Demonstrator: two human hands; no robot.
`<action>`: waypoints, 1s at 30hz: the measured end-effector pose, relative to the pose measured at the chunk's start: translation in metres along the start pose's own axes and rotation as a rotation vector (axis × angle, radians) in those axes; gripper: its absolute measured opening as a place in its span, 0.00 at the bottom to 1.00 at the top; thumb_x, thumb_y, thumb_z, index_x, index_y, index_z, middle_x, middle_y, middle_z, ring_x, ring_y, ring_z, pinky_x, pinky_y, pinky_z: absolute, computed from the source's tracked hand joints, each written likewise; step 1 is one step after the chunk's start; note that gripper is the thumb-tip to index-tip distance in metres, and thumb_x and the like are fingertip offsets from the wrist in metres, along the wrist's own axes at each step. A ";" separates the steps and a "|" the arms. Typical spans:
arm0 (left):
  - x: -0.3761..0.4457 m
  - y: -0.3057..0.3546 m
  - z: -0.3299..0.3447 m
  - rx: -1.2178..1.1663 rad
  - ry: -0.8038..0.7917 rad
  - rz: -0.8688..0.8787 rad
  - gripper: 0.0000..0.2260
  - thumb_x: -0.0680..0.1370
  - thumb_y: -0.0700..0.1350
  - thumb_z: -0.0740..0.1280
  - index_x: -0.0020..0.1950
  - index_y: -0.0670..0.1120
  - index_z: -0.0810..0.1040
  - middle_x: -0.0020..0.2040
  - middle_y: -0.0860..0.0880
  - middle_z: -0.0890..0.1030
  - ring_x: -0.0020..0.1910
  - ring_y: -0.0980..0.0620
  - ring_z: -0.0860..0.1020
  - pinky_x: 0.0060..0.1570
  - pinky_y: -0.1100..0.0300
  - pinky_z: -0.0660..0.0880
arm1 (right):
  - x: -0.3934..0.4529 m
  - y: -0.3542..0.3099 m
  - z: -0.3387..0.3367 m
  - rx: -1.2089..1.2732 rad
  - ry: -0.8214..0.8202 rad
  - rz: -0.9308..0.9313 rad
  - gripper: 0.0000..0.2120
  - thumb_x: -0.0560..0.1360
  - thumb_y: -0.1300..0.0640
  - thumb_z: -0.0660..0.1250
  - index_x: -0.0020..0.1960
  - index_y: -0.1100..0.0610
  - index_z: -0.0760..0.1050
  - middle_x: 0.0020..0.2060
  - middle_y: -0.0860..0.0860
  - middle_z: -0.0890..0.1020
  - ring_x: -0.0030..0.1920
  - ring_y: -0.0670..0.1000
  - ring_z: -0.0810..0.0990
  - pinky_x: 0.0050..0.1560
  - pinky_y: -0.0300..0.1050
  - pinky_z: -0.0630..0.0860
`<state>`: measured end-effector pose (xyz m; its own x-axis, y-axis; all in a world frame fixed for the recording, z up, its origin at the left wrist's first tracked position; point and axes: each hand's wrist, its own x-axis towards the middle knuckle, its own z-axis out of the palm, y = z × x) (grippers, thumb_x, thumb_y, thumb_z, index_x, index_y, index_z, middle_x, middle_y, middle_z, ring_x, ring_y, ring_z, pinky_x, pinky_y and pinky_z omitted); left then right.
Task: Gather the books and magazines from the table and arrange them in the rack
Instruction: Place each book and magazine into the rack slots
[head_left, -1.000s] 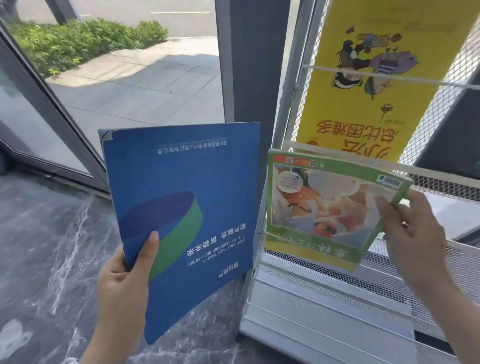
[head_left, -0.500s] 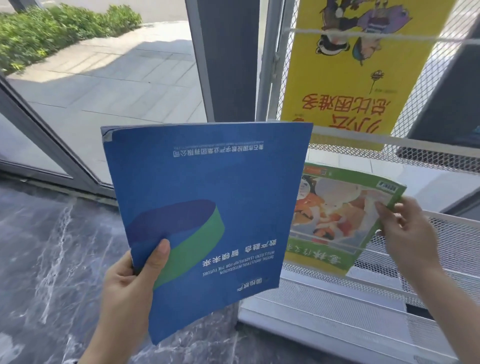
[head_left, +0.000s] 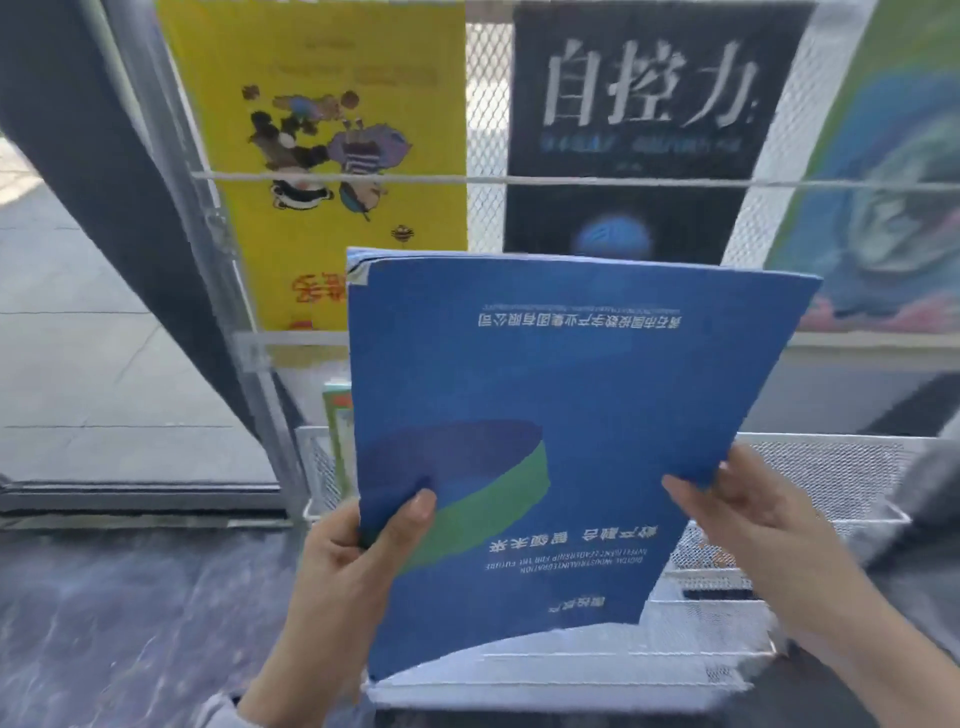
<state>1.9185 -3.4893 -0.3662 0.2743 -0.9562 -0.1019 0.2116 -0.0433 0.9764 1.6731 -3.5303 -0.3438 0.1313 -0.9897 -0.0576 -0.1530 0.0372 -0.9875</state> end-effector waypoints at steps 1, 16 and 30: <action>0.006 -0.003 0.022 0.005 -0.022 -0.002 0.27 0.49 0.67 0.75 0.38 0.50 0.84 0.35 0.54 0.84 0.38 0.54 0.80 0.43 0.54 0.77 | 0.002 -0.001 -0.022 -0.035 0.045 -0.021 0.18 0.71 0.63 0.65 0.39 0.38 0.79 0.32 0.39 0.83 0.29 0.40 0.73 0.31 0.31 0.70; 0.076 -0.062 0.136 0.494 -0.065 0.131 0.11 0.61 0.57 0.76 0.31 0.51 0.81 0.31 0.50 0.84 0.30 0.58 0.72 0.33 0.62 0.71 | 0.057 0.070 -0.138 -0.226 0.296 -0.034 0.08 0.71 0.59 0.69 0.36 0.47 0.77 0.28 0.39 0.81 0.26 0.41 0.78 0.32 0.29 0.72; 0.061 -0.107 0.131 0.648 -0.004 0.029 0.12 0.64 0.41 0.76 0.33 0.57 0.79 0.29 0.64 0.81 0.29 0.62 0.74 0.32 0.68 0.73 | 0.053 0.128 -0.135 -0.207 0.124 -0.019 0.14 0.68 0.56 0.70 0.40 0.34 0.80 0.39 0.40 0.84 0.38 0.45 0.82 0.38 0.35 0.80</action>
<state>1.7900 -3.5806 -0.4519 0.2673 -0.9607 -0.0745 -0.4049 -0.1822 0.8960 1.5278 -3.5968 -0.4538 0.0166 -0.9998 -0.0085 -0.3512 0.0021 -0.9363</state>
